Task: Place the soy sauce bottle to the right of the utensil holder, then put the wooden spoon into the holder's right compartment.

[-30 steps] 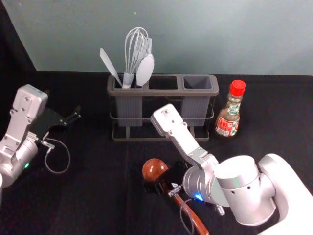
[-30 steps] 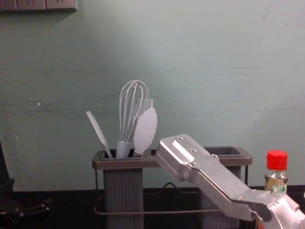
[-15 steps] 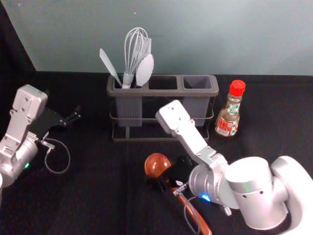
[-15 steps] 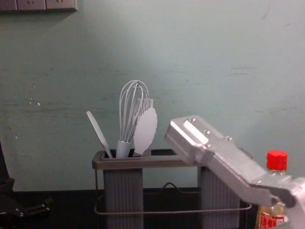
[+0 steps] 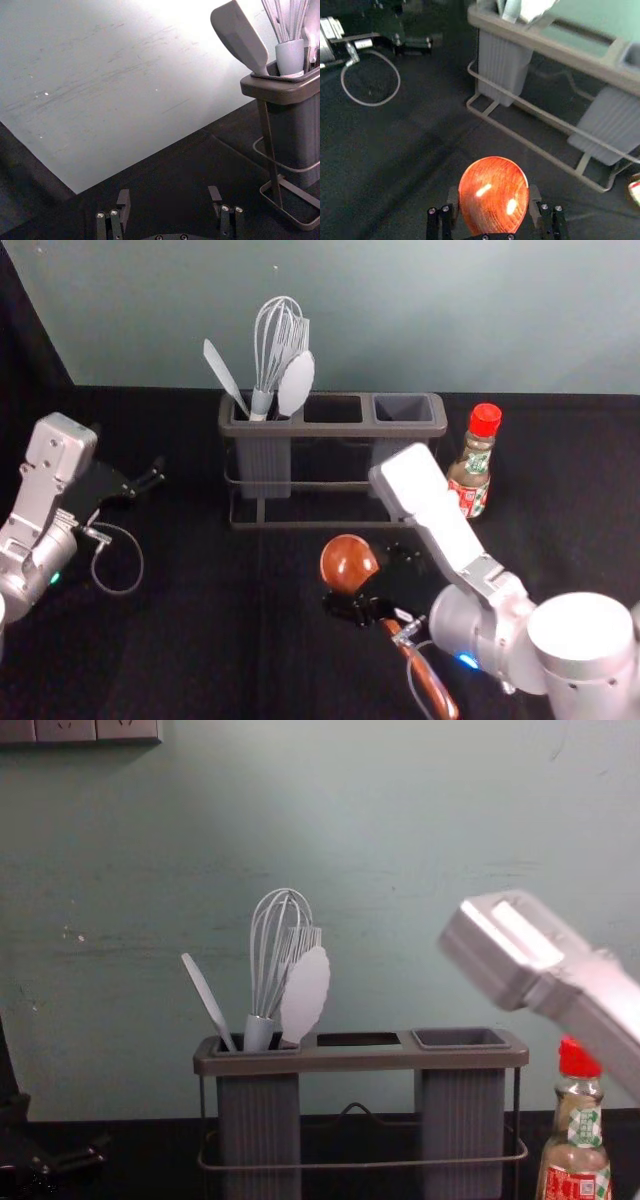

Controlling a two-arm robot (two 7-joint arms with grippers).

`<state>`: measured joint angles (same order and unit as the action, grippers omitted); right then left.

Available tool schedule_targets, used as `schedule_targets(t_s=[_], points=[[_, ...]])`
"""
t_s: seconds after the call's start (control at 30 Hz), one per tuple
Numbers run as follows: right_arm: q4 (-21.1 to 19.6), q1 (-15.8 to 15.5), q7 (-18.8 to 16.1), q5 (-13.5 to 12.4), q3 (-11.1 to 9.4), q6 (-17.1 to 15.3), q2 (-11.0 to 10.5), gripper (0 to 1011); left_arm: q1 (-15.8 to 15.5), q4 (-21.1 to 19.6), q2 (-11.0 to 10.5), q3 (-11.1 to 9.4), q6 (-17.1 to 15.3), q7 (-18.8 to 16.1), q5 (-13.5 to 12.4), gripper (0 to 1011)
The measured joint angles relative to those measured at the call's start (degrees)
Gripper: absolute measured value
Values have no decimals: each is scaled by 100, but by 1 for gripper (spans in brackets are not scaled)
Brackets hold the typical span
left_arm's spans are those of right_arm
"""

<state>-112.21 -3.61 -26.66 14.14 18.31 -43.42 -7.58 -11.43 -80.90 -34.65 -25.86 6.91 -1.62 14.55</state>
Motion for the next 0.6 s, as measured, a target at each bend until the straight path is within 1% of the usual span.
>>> schedule_targets(t_s=[0.1, 0.13, 0.17, 0.2, 0.23, 0.27, 0.3, 0.37, 0.4, 0.53, 0.57, 0.6], points=[[-194, -218, 98, -84, -99, 391, -91, 837, 0, 0, 0, 0, 0, 0, 0, 1011], [-194, -218, 98, -84, -99, 391, -91, 837, 0, 0, 0, 0, 0, 0, 0, 1011], [-271, -319, 153, -134, -153, 587, -127, 837, 0, 0, 0, 0, 0, 0, 0, 1011], [-305, -368, 177, -165, -182, 686, -143, 836, 0, 0, 1, 0, 0, 0, 0, 1011], [-371, -466, 222, -237, -251, 899, -175, 836, 0, 0, 0, 0, 0, 0, 0, 1011], [-398, -522, 236, -276, -291, 1010, -194, 836, 0, 0, 0, 0, 0, 0, 0, 1011], [-449, -615, 256, -376, -372, 1225, -223, 836, 0, 0, 0, 0, 0, 0, 0, 1011], [-491, -703, 264, -479, -454, 1424, -248, 837, 0, 0, 0, 0, 0, 0, 0, 1011], [-524, -788, 275, -578, -532, 1639, -271, 836, 0, 0, 0, 0, 0, 0, 0, 1011], [-564, -940, 310, -766, -679, 2063, -316, 837, 0, 0, 0, 0, 0, 0, 0, 1011], [-576, -1009, 328, -835, -736, 2251, -339, 836, 0, 0, 0, 0, 0, 0, 0, 1011], [-582, -1040, 344, -870, -762, 2337, -351, 836, 0, 0, 0, 0, 0, 0, 0, 1011]])
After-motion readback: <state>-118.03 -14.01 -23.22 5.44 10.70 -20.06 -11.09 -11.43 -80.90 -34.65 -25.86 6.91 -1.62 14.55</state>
